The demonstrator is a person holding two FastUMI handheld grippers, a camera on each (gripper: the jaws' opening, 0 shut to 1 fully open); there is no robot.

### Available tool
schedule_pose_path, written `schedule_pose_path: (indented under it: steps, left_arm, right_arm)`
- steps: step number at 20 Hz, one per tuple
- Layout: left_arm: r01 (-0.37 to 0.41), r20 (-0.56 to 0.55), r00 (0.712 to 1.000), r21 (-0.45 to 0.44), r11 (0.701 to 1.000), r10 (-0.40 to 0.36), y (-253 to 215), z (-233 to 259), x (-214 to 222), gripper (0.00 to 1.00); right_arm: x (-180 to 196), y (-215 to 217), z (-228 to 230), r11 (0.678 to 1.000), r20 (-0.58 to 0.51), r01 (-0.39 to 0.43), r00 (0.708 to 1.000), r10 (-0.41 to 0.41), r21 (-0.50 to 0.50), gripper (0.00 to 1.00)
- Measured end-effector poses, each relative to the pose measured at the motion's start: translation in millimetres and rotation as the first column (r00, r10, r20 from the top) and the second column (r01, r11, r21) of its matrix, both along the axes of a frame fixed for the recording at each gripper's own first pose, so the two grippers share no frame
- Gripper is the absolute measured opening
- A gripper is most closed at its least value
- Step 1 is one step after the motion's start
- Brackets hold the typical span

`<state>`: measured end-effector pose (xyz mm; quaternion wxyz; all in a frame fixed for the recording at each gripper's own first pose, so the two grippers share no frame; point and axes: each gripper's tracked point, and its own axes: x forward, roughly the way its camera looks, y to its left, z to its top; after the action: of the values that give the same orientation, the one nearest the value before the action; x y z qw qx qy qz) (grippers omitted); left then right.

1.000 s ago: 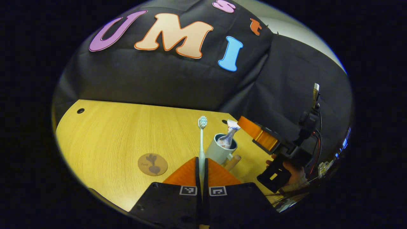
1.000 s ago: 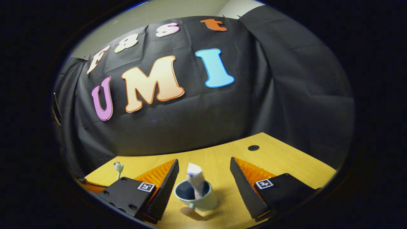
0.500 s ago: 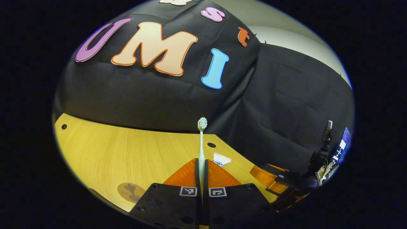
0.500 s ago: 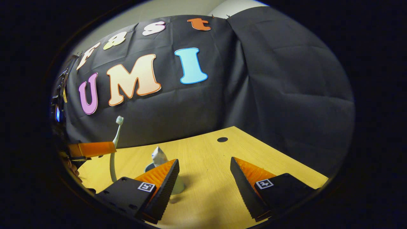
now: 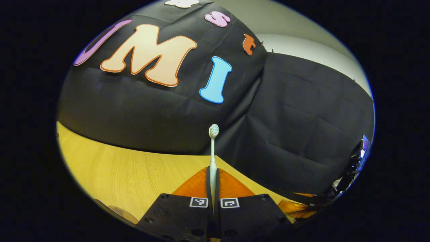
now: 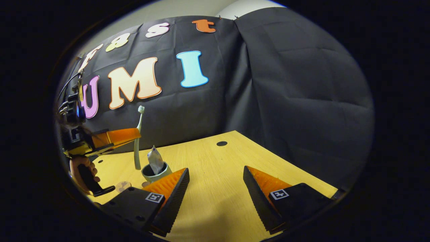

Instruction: Put the toothbrush and toothpaste on the desktop into the cup, then pick up the cup and place it on the coaster on the desktop.

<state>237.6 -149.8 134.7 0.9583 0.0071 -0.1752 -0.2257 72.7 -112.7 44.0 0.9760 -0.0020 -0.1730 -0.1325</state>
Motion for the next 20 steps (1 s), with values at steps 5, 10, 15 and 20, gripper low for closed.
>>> schedule_pose_path:
  steps: [5, 10, 15, 20]
  left_arm:
    - [-0.029, 0.033, 0.999, 0.02, 0.999, 0.028, 4.5, -11.9, 18.7, 0.0]
    - [-0.045, 0.024, 0.999, 0.019, 0.999, 0.044, 12.4, -27.1, 25.6, 0.0]
    - [-0.052, 0.003, 0.999, 0.009, 0.999, 0.052, 21.0, -43.5, 23.6, 0.03]
    - [-0.053, -0.039, 0.998, -0.005, 0.999, 0.053, 31.2, -53.8, 5.3, 0.47]
  right_arm:
    - [-9.4, 2.5, 10.5, 1.0, 0.023, -0.016, 1.0, 0.015, 0.007, 0.98]
    - [-7.8, 12.2, 10.1, 0.999, 0.008, -0.037, 0.999, 0.037, -0.001, 0.98]
    - [-15.4, 23.1, 5.6, 0.999, -0.015, -0.049, 0.999, 0.048, -0.019, 0.98]
    - [-20.7, 27.6, 2.3, 0.998, -0.024, -0.055, 0.998, 0.054, -0.013, 0.98]
